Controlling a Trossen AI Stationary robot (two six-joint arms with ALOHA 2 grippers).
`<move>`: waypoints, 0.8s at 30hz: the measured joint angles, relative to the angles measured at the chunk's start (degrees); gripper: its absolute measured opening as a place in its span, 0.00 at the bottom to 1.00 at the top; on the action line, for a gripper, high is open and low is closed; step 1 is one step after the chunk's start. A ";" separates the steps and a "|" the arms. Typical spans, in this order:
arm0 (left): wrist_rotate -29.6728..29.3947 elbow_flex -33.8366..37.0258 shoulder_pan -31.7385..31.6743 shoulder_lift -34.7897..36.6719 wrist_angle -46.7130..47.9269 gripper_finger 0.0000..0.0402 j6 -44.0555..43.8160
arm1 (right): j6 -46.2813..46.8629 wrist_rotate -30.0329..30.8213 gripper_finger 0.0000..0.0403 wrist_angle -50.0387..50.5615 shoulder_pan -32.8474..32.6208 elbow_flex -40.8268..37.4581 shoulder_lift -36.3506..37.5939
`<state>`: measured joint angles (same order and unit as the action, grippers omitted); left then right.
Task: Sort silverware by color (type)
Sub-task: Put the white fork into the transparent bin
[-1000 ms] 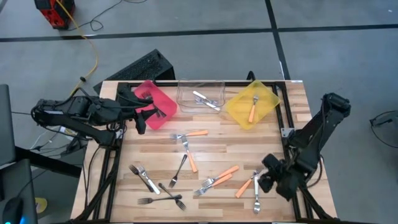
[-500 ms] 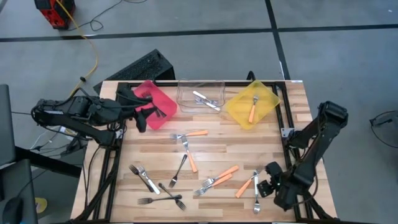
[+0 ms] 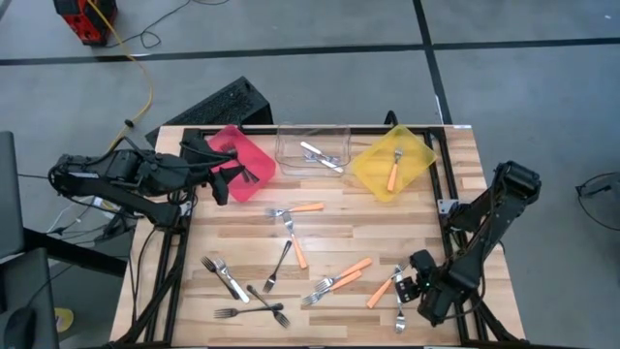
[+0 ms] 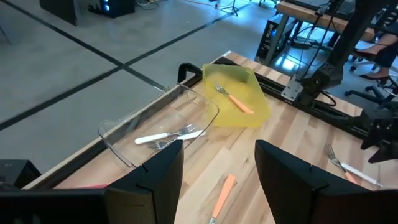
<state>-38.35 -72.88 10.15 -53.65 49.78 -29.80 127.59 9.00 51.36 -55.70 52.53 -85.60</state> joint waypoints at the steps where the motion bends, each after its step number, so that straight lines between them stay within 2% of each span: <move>1: -0.02 0.00 0.00 0.00 0.27 0.45 -0.02 | -0.15 0.01 0.67 0.13 0.41 -0.14 0.00; 18: -0.02 0.00 0.00 0.00 0.96 0.45 -0.02 | -0.09 0.08 0.67 2.13 2.64 -0.26 -0.04; 24: -0.03 0.00 0.01 0.00 0.86 0.45 -0.48 | -1.70 0.25 0.67 -3.37 2.49 -0.21 -4.42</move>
<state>-38.38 -72.88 10.17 -53.65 50.65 -30.28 125.89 9.25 47.99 -53.21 52.32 -90.02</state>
